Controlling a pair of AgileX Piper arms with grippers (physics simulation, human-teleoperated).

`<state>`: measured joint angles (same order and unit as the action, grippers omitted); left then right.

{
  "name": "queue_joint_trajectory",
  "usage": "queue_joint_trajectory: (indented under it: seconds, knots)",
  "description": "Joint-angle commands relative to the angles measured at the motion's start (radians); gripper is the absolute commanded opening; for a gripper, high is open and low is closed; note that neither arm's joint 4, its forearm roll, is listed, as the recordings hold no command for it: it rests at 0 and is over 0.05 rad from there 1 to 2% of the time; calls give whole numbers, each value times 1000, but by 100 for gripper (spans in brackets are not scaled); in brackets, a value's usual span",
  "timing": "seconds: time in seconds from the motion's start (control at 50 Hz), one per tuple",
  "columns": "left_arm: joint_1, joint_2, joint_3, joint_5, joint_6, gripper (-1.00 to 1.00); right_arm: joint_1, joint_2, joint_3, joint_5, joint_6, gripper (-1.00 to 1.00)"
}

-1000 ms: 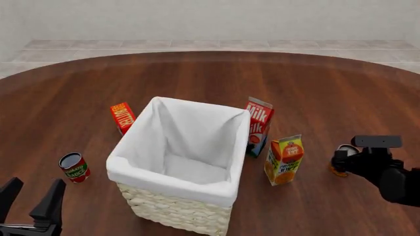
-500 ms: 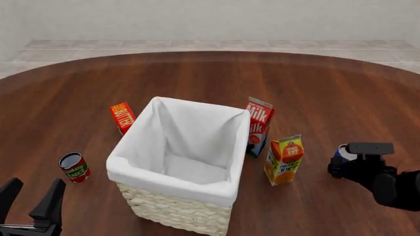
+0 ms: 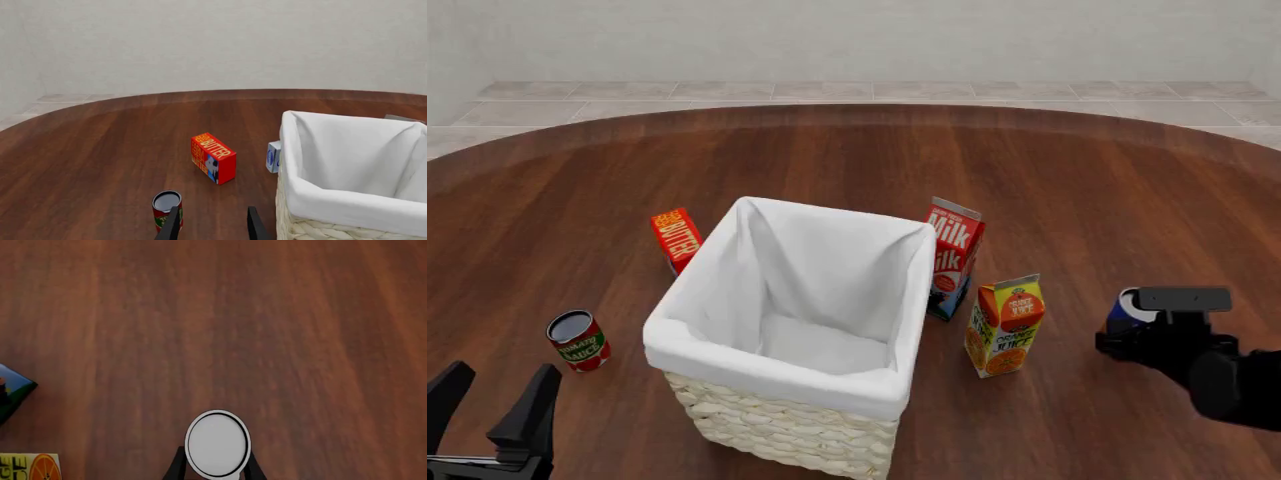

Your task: Pick up the alphabet soup and the tomato sauce, and put them in the basket.

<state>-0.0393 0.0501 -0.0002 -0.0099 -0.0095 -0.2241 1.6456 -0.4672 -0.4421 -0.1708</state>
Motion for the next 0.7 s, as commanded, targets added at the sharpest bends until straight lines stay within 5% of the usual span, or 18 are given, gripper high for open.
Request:
queue_joint_trajectory:
  seconds: [0.02, 0.34, 0.7]
  knots:
    - [0, 7, 0, -9, -1, 100, 15, -99, -21, 65, 21, -100]
    - [-3, 1, -1, -3, -3, 100, 62, -329, -52, 228, 6, -100]
    - [-10, 16, -1, -17, -1, 100, 176, -597, -202, 520, -9, -100]
